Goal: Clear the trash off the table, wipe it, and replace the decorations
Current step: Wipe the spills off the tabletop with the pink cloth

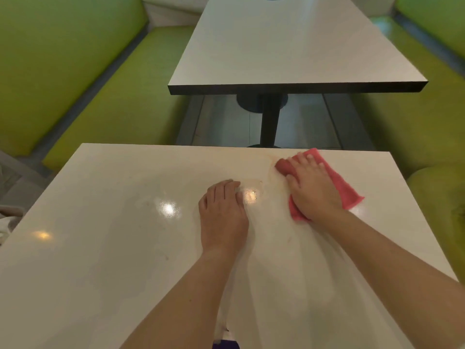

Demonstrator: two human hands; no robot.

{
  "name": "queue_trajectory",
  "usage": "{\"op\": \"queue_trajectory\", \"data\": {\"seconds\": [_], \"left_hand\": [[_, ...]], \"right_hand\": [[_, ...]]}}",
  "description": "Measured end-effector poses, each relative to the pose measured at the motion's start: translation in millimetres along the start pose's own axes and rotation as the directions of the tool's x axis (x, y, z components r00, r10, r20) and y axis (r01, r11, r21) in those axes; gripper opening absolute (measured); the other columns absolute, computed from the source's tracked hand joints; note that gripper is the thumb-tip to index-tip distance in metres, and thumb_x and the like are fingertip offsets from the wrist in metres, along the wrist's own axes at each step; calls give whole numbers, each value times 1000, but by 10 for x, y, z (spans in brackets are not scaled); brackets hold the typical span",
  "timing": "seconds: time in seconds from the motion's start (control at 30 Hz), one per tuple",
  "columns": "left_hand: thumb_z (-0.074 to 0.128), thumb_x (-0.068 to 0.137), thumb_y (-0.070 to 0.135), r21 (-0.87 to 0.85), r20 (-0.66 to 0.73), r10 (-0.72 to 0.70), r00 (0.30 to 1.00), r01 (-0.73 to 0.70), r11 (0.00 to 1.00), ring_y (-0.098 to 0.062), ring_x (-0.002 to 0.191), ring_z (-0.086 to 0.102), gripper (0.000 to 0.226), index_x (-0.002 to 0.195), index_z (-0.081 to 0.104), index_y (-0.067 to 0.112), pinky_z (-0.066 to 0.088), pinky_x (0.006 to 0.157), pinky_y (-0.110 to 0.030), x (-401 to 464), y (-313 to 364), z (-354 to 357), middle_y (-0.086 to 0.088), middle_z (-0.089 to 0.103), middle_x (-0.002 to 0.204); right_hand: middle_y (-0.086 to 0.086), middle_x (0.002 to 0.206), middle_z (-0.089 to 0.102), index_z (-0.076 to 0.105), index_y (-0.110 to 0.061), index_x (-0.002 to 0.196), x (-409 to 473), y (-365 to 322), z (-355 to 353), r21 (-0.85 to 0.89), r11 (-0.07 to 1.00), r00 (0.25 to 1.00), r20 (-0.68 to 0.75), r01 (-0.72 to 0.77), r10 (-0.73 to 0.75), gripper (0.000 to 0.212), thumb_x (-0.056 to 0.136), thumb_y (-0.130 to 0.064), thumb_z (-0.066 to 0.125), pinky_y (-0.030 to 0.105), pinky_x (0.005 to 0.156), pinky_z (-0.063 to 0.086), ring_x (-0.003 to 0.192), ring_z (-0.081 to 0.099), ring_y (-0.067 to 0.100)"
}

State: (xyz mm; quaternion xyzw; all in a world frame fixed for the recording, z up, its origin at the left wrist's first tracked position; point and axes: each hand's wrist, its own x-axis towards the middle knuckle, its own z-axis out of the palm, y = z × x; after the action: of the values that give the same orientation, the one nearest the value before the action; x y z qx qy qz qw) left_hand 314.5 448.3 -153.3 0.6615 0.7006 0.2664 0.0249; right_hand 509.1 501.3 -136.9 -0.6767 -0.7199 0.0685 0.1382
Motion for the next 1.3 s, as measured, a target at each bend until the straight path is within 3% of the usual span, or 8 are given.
{"op": "queue_trajectory", "data": {"seconds": [0.2, 0.3, 0.43, 0.63, 0.83, 0.97, 1.13, 1.3], "left_hand": [[32, 99, 31, 5, -35, 6, 999, -6, 1000, -14, 118, 49, 33, 116, 60, 26, 34, 99, -32, -9, -8, 39, 9, 58, 123], [33, 99, 30, 17, -53, 16, 998, -15, 1000, -13, 116, 49, 31, 113, 60, 26, 30, 97, -29, -6, -18, 39, 9, 59, 121], [31, 100, 30, 25, -41, 15, 999, -14, 1000, -15, 117, 49, 33, 115, 60, 26, 31, 98, -30, 0, -23, 39, 8, 58, 122], [34, 100, 28, 26, -28, 11, 1000, -11, 1000, -16, 118, 50, 32, 120, 58, 24, 38, 98, -35, -1, -25, 40, 7, 58, 124], [31, 99, 28, 38, -22, 13, 1000, -12, 999, -16, 119, 48, 36, 123, 57, 26, 32, 98, -32, 8, -27, 52, 7, 57, 125], [29, 98, 27, 22, -27, -6, 1000, 6, 1000, -17, 119, 48, 38, 126, 55, 24, 36, 99, -34, -7, -23, 41, 6, 57, 124], [34, 98, 27, 47, -36, -4, 999, 5, 999, -18, 117, 49, 36, 126, 56, 23, 35, 98, -33, -1, -13, 54, 5, 58, 123], [32, 98, 26, 67, -31, 14, 999, -12, 998, -18, 119, 47, 37, 125, 58, 22, 31, 99, -33, -7, -28, 57, 5, 57, 126]], "right_hand": [[-16, 160, 12, 27, -35, 152, -768, -69, -114, 91, 958, 945, 163, 272, -284, 58, 96, -48, 19, 27, 122, 0, 149, 3, 2], [-9, 160, 25, 37, -30, 149, -369, 164, -126, 36, 996, 995, 58, 83, -85, 48, 101, -32, 35, 32, 122, 7, 149, 14, 11], [0, 161, 23, 32, -23, 151, -85, -87, -6, 3, 979, 978, -37, -205, 205, 50, 101, -28, 30, 37, 122, 3, 150, 13, 19], [-15, 159, 18, 28, -33, 152, -586, -312, -67, 78, 983, 981, 88, 167, -174, 50, 103, -35, 33, 29, 122, 2, 149, 8, 6], [4, 152, 38, 43, -18, 142, 339, -161, 109, 79, 968, 967, -75, -239, 245, 47, 101, -30, 26, 41, 122, 9, 145, 24, 21], [-6, 146, 43, 46, -31, 138, 347, -476, 169, 102, 994, 999, 9, 34, -35, 45, 98, -33, 26, 42, 121, 15, 141, 29, 15], [-16, 159, 20, 34, -35, 150, -349, -264, 11, 90, 962, 954, 135, 257, -268, 55, 97, -45, 22, 34, 123, 7, 149, 10, 6], [-4, 162, 22, 31, -36, 150, 80, 45, 8, -21, 998, 998, 31, -54, 54, 54, 100, -49, 16, 40, 123, 6, 150, 12, 17]]}}
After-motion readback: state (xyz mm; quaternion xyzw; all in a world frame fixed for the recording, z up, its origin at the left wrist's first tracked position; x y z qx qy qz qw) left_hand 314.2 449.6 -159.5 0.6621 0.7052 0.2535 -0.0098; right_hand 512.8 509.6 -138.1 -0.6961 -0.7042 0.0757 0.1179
